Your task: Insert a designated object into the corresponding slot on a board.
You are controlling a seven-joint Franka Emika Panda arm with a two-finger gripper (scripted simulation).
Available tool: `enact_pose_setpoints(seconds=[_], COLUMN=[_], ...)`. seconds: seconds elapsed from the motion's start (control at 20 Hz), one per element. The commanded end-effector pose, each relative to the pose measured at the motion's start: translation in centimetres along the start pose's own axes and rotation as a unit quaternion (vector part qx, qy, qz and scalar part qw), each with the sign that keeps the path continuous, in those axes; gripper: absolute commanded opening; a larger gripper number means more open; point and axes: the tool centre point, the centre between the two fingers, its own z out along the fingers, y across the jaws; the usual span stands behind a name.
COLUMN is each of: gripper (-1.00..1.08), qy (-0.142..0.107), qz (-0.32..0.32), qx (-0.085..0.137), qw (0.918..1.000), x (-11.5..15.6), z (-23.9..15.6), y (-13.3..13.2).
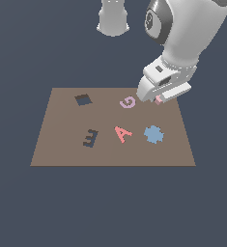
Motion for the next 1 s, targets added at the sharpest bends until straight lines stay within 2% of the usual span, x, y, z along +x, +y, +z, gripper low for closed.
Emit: enact_pose_setpoints(seconds=[0.0, 0.55, 0.95], gripper=[-1.00, -1.00, -1.00], qy=[0.000, 0.000, 0.000], qz=[0.000, -0.005, -0.044], qx=[0.000, 0.000, 0.000], qw=[1.0000, 1.0000, 0.9990], x=[0.0, -0.2, -1.8], z=[0.1, 0.0, -0.1], y=[0.0, 0.1, 0.8])
